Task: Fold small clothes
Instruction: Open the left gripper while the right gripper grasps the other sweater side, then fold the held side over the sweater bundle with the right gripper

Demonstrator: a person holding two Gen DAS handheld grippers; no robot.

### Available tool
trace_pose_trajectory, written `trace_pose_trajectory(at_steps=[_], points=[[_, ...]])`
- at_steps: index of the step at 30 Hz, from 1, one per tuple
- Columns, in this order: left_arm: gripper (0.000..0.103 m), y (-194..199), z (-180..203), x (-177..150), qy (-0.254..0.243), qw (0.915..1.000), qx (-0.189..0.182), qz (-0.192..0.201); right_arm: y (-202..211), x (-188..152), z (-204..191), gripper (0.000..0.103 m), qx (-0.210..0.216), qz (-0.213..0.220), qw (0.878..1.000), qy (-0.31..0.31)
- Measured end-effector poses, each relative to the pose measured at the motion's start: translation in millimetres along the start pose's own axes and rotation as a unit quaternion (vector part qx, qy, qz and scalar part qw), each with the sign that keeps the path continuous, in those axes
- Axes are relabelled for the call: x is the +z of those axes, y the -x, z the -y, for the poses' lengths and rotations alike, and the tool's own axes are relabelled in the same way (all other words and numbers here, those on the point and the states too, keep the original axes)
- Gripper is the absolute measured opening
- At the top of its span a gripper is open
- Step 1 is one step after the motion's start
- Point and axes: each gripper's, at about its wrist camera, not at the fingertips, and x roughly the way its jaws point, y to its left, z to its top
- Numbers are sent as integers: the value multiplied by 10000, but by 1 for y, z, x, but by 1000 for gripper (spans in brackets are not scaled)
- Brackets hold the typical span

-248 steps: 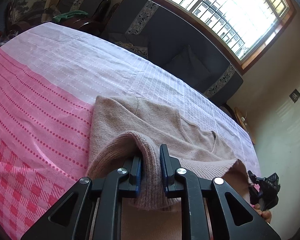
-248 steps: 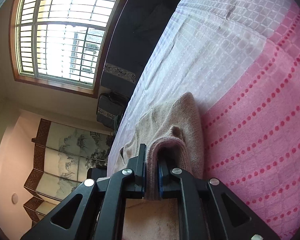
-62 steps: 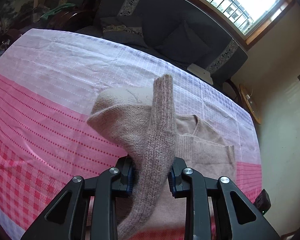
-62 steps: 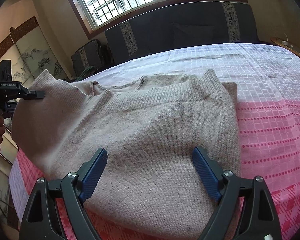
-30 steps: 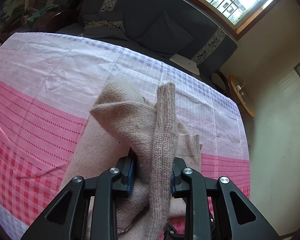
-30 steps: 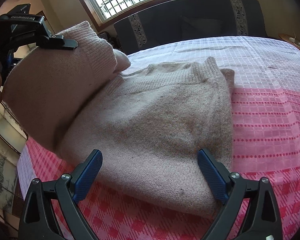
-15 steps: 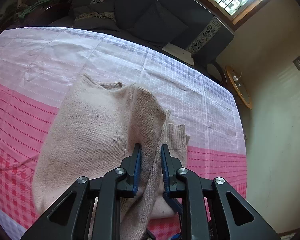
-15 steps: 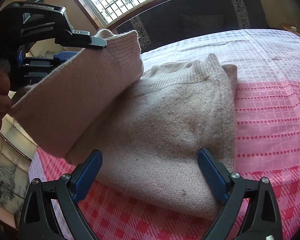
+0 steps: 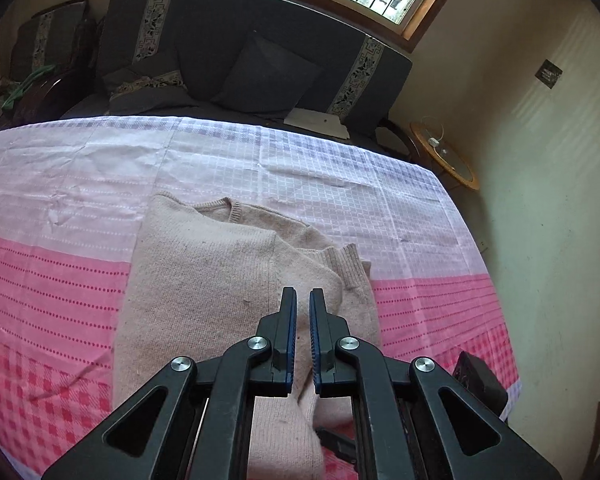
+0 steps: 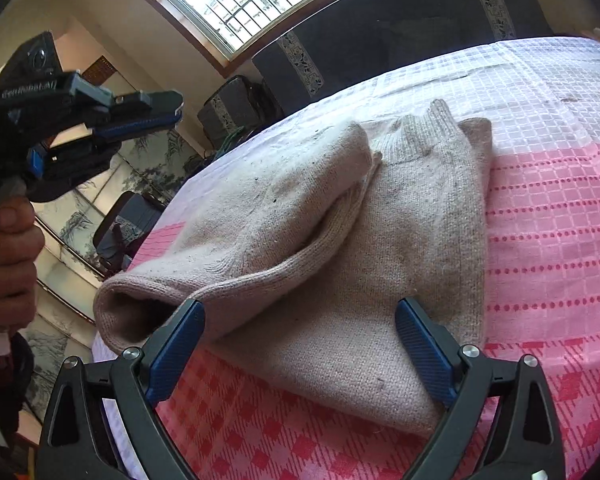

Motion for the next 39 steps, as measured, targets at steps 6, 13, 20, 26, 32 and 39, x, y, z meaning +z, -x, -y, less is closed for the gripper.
trace_pose_trajectory(at_steps=[6,13,20,26,32,39], points=[[7,14,-46,-63,96,9987,-194,458,5,15,15,96,598,-87,9965,-570],[8,5,-59,-128,42,9960,-424,782,-20,32,5,96,459,-341,9968,-564],[8,-25,-70,-144,51,9959,-798,414,-49,58,-19,96,387,-407,9974,-450],[8,-13,-75,-146,26,9937,-904,667,-74,71,-36,19,-357,-666,9971,64],[21,22,-72,-126,-172,9911,-784,1066,-44,92,-22,17,-100,-291,9995,-52],[78,20,-70,-97,-353,9920,-182,1200,-4,111,16,14,-385,-53,9992,-69]])
